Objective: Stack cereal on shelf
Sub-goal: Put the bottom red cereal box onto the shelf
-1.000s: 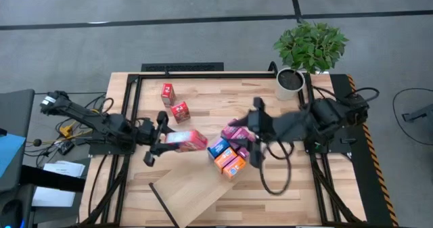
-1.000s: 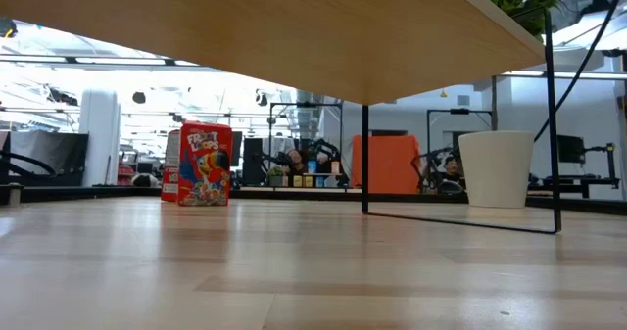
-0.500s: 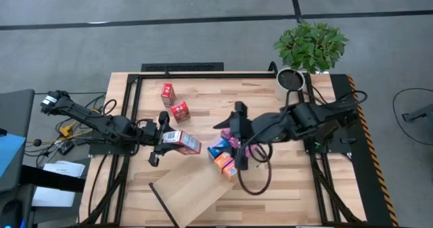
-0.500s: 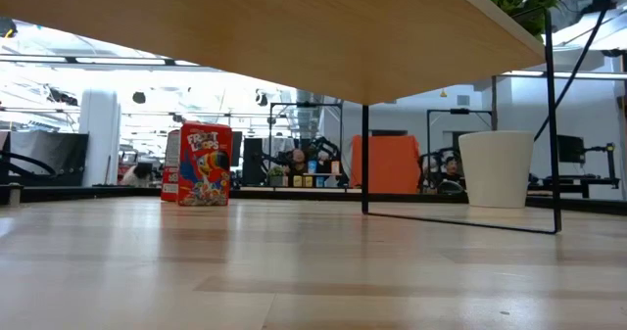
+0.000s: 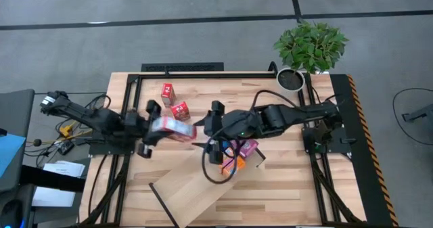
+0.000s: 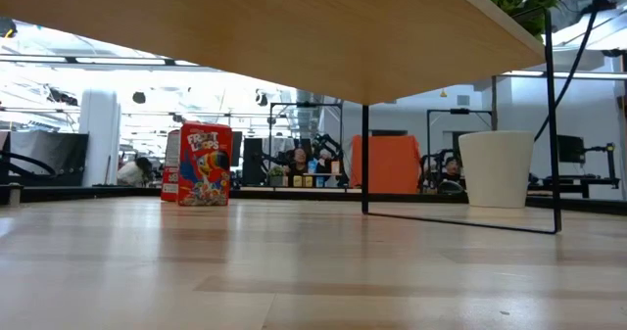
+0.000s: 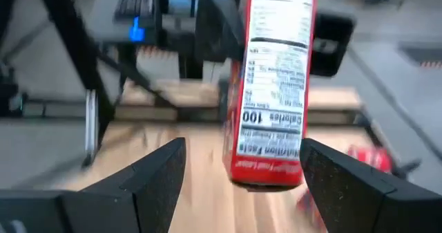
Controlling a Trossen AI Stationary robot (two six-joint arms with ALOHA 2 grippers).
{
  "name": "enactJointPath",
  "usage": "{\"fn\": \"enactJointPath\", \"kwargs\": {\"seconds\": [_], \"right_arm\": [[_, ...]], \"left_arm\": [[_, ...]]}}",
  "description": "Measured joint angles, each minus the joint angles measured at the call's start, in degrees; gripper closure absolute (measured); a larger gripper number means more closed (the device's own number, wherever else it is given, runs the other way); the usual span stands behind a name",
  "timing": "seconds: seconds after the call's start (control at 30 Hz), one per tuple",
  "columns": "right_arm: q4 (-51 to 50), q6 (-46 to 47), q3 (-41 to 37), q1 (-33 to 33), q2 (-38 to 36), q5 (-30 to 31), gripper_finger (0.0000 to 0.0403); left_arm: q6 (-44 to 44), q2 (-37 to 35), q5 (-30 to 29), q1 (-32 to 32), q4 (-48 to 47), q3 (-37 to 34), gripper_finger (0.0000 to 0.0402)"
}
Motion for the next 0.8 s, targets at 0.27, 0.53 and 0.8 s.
{"fn": "enactJointPath", "kwargs": {"seconds": [0.27,0.53,0.8], "right_arm": [[14.63,-7.56,0.17,0.46,-0.38,2.23,0.0092],[28.05,-9.64,0.16,-2.76,2.07,-2.03,0.0092],[32.72,-9.04,0.15,-4.08,4.13,-5.42,0.0087]], "left_arm": [[9.53,-3.39,6.05,0.01,17.24,0.0,0.0235],[12.41,-3.06,9.64,0.01,21.76,0.0,0.0235],[12.71,-3.05,11.58,0.01,24.81,-0.02,0.0235]]}}
